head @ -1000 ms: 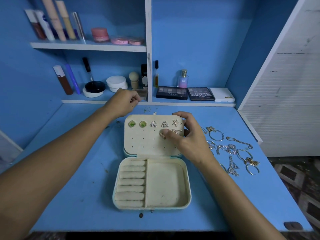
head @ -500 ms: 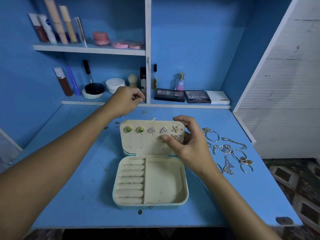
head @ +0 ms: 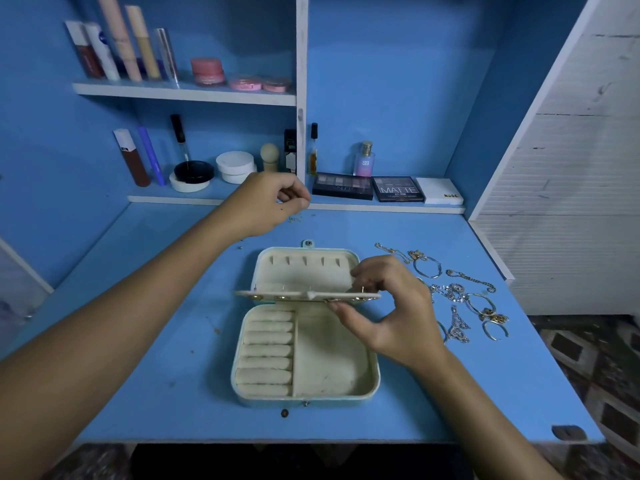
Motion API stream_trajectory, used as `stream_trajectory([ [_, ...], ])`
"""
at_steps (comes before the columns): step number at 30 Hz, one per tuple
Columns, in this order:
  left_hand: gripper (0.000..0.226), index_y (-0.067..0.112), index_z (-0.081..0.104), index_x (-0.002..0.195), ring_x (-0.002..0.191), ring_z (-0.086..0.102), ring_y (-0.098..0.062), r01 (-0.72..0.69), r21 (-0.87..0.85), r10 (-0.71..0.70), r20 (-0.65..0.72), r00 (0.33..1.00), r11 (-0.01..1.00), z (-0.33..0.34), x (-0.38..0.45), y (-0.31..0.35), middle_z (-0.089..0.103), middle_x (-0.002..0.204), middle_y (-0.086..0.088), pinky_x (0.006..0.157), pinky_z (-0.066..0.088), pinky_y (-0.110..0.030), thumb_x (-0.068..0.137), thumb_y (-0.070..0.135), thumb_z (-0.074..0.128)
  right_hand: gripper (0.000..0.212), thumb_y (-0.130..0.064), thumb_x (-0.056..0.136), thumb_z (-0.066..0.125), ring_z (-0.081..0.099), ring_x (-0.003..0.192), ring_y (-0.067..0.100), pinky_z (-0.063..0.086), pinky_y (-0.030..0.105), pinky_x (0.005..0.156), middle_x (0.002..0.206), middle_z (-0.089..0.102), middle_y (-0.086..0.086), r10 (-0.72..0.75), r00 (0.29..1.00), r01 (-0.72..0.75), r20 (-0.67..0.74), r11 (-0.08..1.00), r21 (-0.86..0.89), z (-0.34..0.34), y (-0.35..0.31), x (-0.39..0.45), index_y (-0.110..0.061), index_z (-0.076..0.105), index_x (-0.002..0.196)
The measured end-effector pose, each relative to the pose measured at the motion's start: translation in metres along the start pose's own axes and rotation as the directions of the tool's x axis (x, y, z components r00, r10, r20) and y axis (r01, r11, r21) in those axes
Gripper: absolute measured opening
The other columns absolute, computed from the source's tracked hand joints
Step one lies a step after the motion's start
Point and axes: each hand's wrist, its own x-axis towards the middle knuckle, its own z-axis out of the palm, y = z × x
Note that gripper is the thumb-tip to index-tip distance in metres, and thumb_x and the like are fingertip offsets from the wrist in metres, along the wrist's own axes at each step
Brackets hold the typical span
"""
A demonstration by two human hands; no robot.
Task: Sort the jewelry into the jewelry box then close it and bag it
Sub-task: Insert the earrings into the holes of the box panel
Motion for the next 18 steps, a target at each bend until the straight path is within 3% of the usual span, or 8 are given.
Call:
stream_trajectory([
  [4,0.005,0.018,0.072,0.096,0.082,0.067,-0.004,0.018,-0.080,-0.012,0.074,0.997,0.997,0.002,-0.011,0.007,0.073,0.089,0.003,0.075,0.048,-0.011,0.093,0.019,0.068,0.023,-0.022,0.077,0.082,0.059,0.078,0.005,0.045,0.016,0.073,0.089,0.066,0.007,-0.066,0.998,0.066,-0.017,0.998,-0.015,-0.001,0.005,-0.005,-0.001,0.071,0.078],
  [8,0.005,0.019,0.071,0.095,0.079,0.067,-0.001,0.025,-0.110,-0.010,0.134,0.991,0.994,0.004,-0.023,0.016,0.072,0.083,0.006,0.073,0.048,-0.012,0.094,0.017,0.068,0.016,-0.009,0.068,0.084,0.061,0.079,0.005,0.047,0.016,0.073,0.091,0.067,0.007,-0.083,0.997,0.083,0.007,0.995,-0.046,-0.002,0.006,-0.007,-0.003,0.074,0.079],
  [13,0.004,0.020,0.072,0.094,0.076,0.067,-0.003,0.060,-0.133,-0.021,0.277,0.961,0.989,0.008,-0.040,0.027,0.074,0.080,0.004,0.075,0.054,-0.030,0.092,0.018,0.070,0.014,-0.004,0.064,0.085,0.062,0.074,0.009,0.047,0.017,0.070,0.094,0.066,0.008,-0.126,0.990,0.130,0.067,0.990,-0.057,-0.003,0.007,-0.010,-0.007,0.075,0.074],
  [18,0.006,0.024,0.074,0.095,0.081,0.069,-0.009,0.086,-0.137,-0.019,0.429,0.903,0.987,0.008,-0.049,0.037,0.075,0.082,0.004,0.077,0.051,-0.025,0.092,0.021,0.070,0.010,-0.010,0.068,0.082,0.062,0.074,0.011,0.051,0.022,0.065,0.094,0.066,0.008,-0.153,0.982,0.162,0.107,0.984,-0.071,-0.004,0.008,-0.012,-0.009,0.076,0.076],
])
